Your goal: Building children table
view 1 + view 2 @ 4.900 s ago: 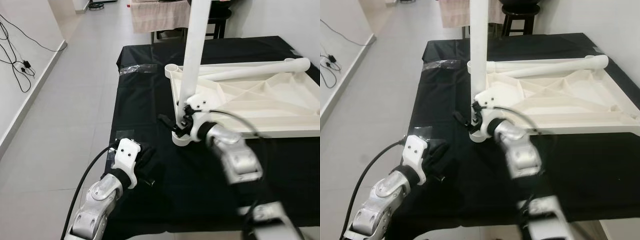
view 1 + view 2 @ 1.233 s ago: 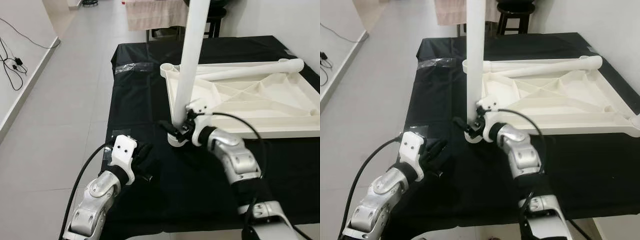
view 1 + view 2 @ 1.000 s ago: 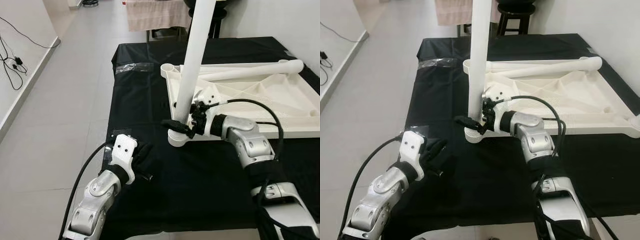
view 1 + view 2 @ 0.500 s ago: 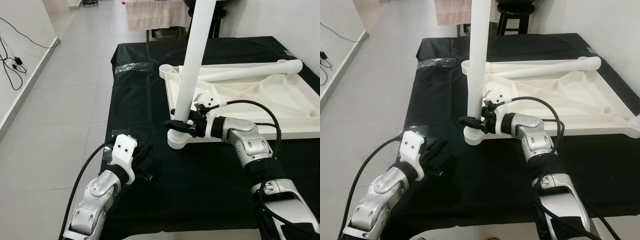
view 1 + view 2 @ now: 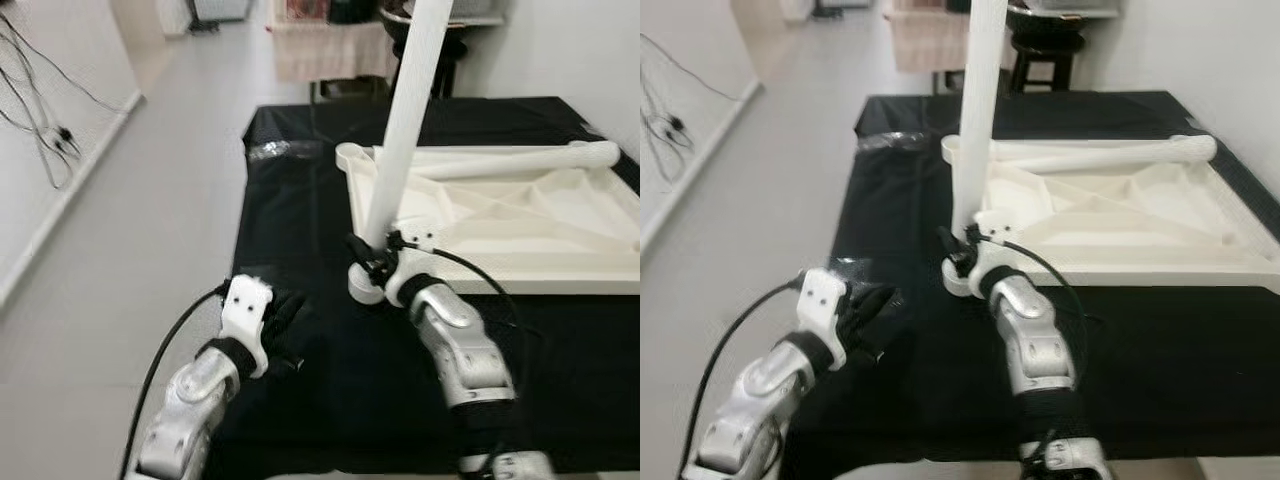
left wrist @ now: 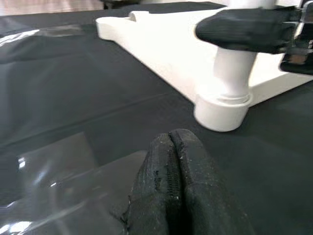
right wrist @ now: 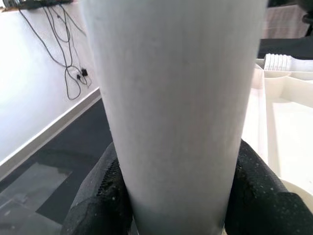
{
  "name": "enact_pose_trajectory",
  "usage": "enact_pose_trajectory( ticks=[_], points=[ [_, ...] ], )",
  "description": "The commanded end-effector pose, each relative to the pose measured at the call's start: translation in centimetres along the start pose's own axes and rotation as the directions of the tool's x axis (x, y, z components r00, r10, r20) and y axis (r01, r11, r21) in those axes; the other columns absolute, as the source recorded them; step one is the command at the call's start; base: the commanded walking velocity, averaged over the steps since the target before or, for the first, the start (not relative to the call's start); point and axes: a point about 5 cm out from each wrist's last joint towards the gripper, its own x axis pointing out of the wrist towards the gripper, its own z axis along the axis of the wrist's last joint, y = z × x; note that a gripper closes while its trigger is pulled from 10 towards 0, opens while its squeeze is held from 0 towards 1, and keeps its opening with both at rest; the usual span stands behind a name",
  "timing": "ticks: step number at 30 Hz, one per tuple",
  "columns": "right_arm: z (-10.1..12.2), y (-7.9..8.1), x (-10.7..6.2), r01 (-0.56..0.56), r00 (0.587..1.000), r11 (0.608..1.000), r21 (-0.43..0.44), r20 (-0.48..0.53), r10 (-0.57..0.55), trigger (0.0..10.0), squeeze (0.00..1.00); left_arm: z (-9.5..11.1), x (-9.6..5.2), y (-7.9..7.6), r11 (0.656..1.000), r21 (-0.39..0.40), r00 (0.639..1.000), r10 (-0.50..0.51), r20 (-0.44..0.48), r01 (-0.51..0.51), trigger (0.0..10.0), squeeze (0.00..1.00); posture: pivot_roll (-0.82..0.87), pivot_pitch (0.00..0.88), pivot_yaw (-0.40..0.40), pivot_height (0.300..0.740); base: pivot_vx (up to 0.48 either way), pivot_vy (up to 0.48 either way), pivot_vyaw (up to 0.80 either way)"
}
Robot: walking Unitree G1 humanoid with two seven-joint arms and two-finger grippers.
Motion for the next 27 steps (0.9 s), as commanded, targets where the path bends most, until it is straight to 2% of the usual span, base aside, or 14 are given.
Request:
enact_pose_trajectory(
  ticks=[1, 2, 4, 5, 6, 11, 12, 13, 15, 17, 24, 25, 26, 27],
  points=[
    [-3.5, -0.8, -0.6, 0.038, 0.987, 0.998, 0.059, -0.16, -0.028, 0.0, 0.0, -0.4, 0.0, 0.0, 1.0, -0.007, 1.0, -0.012, -0.018, 0.012, 10.0, 0.0, 0.01, 0.119, 0.005, 0.74, 0.0, 0.0, 0.0],
    [-3.2, -0.1, -0.7, 0.01, 0.987, 1.0, 0.004, -0.16, -0.009, 10.0, 0.0, -0.4, -0.1, 0.0, 1.0, -0.002, 1.0, -0.001, -0.016, 0.001, 10.0, 0.0, 0.02, 0.124, 0.006, 0.74, 0.0, 0.0, 0.0],
    [-3.2, 0.2, -0.7, -0.014, 0.986, 1.0, 0.02, -0.168, 0.017, 10.0, 0.0, -0.4, -0.1, 0.0, 1.0, -0.002, 1.0, 0.003, -0.015, -0.003, 10.0, 0.0, 0.02, 0.12, 0.005, 0.74, 0.0, 0.0, 0.0],
    [-3.1, 0.6, -0.8, -0.067, 0.985, 0.997, 0.047, -0.159, 0.074, 10.0, 0.79, -0.4, -0.1, -0.1, 1.0, -0.002, 1.0, 0.005, -0.014, -0.005, 10.0, 0.0, 0.02, 0.122, 0.007, 0.74, 0.0, 0.0, 0.0],
    [-2.8, 0.8, -0.8, -0.113, 0.982, 0.991, 0.07, -0.143, 0.122, 10.0, 1.0, -0.4, 0.0, -0.1, 1.0, -0.002, 1.0, 0.005, -0.014, -0.005, 10.0, 0.0, 0.02, 0.122, 0.007, 0.74, 0.0, 0.0, 0.0],
    [-1.3, 1.8, -0.8, -0.312, 0.946, 0.949, 0.041, -0.085, 0.314, 10.0, 1.0, -0.4, 0.0, -0.2, 1.0, -0.007, 1.0, -0.002, -0.016, 0.002, 10.0, 0.0, 0.02, 0.12, 0.009, 0.74, 0.0, 0.0, 0.0],
    [-0.7, 1.9, -0.7, -0.385, 0.92, 0.923, 0.022, -0.072, 0.386, 10.0, 0.7, -0.4, 0.0, -0.3, 1.0, -0.009, 1.0, -0.005, -0.017, 0.004, 10.0, 0.0, 0.02, 0.119, 0.008, 0.74, 0.0, 0.0, 0.0],
    [-0.2, 1.8, -0.7, -0.453, 0.89, 0.892, -0.005, -0.063, 0.452, 10.0, 0.0, -0.4, 0.0, -0.3, 1.0, -0.01, 1.0, -0.006, -0.017, 0.006, 10.0, 0.0, 0.03, 0.117, 0.008, 0.74, 0.0, 0.0, 0.0],
    [0.2, 1.6, -0.7, -0.507, 0.861, 0.862, -0.02, -0.062, 0.505, 10.0, 0.0, -0.5, 0.0, -0.3, 1.0, -0.009, 1.0, -0.007, -0.018, 0.007, 10.0, 0.0, 0.03, 0.116, 0.007, 0.74, 0.0, 0.0, 0.0],
    [0.9, -0.1, -0.2, -0.564, 0.824, 0.824, -0.05, -0.094, 0.558, 10.0, 0.0, -0.5, 0.1, -0.4, 1.0, -0.012, 1.0, -0.008, -0.017, 0.008, 10.0, 0.0, 0.02, 0.114, 0.001, 0.74, 0.0, 0.0, 0.0],
    [2.8, -3.2, 1.3, -0.534, 0.843, 0.842, -0.073, -0.125, 0.524, 10.0, 0.0, -0.4, 0.2, -0.4, 1.0, -0.014, 1.0, -0.005, -0.013, 0.004, 10.0, 0.0, 0.03, 0.11, -0.008, 0.74, 0.0, 0.0, 0.0],
    [3.5, -3.5, 1.7, -0.535, 0.843, 0.842, -0.07, -0.115, 0.526, 2.6, 0.0, -0.4, 0.2, -0.5, 1.0, -0.014, 1.0, -0.003, -0.012, 0.003, 10.0, 0.0, 0.03, 0.108, -0.013, 0.74, 0.0, 0.0, 0.0],
    [3.8, -3.5, 1.9, -0.546, 0.836, 0.835, -0.066, -0.108, 0.538, 0.0, 0.0, -0.4, 0.2, -0.5, 1.0, -0.014, 1.0, -0.003, -0.012, 0.003, 10.0, 0.0, 0.03, 0.108, -0.016, 0.74, 0.0, 0.0, 0.0],
    [3.8, -3.5, 1.9, -0.546, 0.836, 0.835, -0.066, -0.108, 0.538, 0.0, 0.0, -0.4, 0.2, -0.5, 1.0, -0.014, 1.0, -0.003, -0.012, 0.003, 10.0, 0.0, 0.03, 0.108, -0.016, 0.74, 0.0, 0.0, 0.0]
  ],
)
